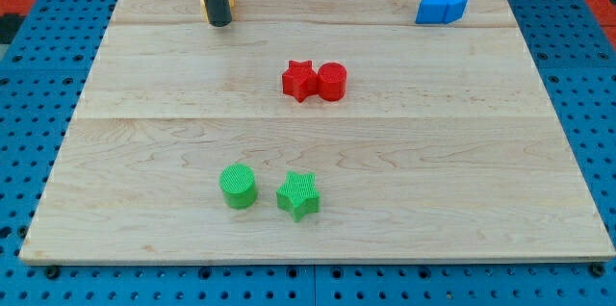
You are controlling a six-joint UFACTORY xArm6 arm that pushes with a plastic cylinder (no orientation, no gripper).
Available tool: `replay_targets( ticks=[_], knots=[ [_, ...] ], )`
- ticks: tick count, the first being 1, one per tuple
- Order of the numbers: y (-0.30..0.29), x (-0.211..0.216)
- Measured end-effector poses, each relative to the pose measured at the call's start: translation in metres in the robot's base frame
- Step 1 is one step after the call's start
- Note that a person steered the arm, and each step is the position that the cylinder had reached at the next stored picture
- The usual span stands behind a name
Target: Separate the blue triangle from the blue cube
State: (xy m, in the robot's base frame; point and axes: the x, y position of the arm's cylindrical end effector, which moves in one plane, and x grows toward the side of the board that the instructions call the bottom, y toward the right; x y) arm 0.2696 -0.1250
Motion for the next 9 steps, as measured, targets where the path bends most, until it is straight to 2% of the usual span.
replay_targets(
  ticks=[2, 3, 4, 5, 9],
  knots=[
    [-0.002, 0.012],
    [-0.016, 0.05],
    [-0.021, 0.058],
    [-0.049, 0.088],
    [-0.052, 0.094]
  ],
)
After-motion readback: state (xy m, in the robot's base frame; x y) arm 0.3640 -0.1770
